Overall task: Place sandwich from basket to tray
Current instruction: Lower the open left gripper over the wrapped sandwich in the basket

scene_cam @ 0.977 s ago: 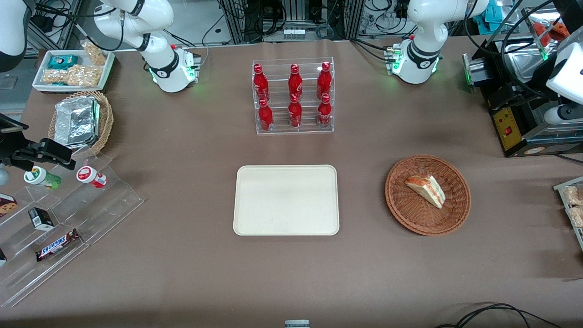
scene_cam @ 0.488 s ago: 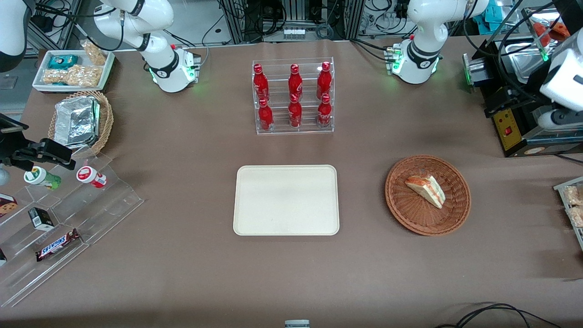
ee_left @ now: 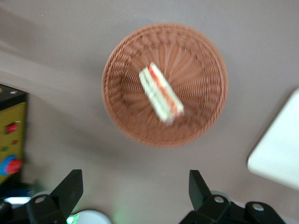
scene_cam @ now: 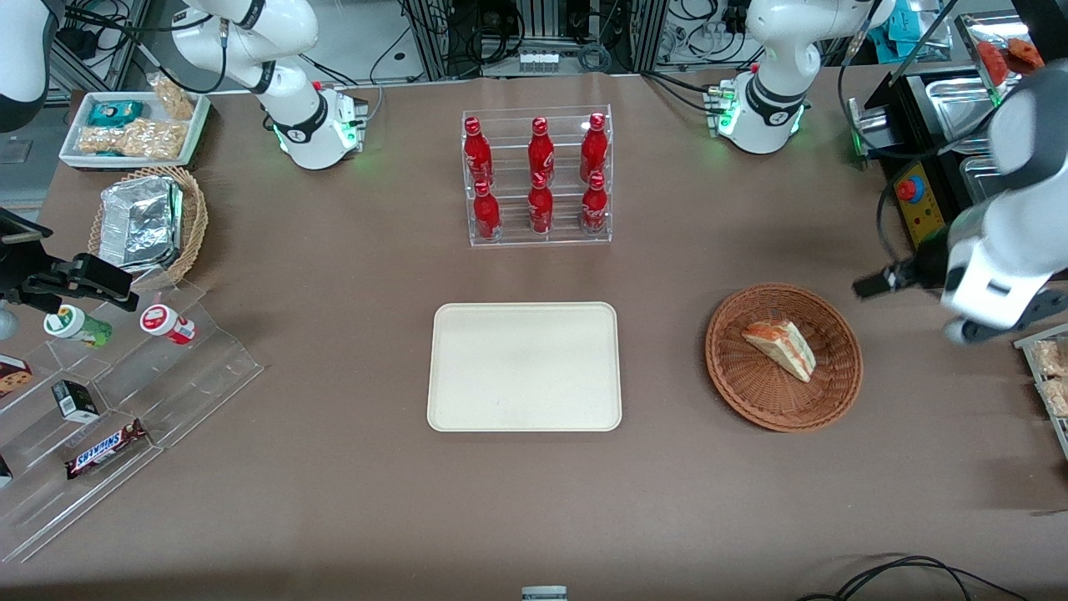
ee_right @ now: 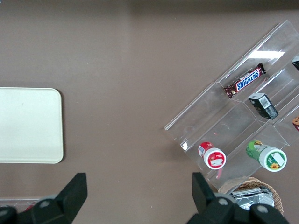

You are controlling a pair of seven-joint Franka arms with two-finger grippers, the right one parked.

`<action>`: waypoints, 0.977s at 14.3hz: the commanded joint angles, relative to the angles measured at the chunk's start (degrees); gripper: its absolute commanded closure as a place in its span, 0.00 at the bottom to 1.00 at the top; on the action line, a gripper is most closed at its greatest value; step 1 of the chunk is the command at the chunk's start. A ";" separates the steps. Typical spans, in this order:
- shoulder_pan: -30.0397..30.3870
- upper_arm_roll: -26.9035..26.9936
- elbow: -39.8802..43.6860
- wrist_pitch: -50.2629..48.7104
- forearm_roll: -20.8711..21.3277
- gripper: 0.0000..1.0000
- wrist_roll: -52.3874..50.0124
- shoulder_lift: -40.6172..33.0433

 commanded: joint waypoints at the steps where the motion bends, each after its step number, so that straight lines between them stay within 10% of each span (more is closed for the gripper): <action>1: -0.33 -0.13 -9.70 12.50 0.37 0.00 -10.77 -0.89; 14: -2.53 -0.30 -17.72 30.13 0.46 0.00 -32.95 9.57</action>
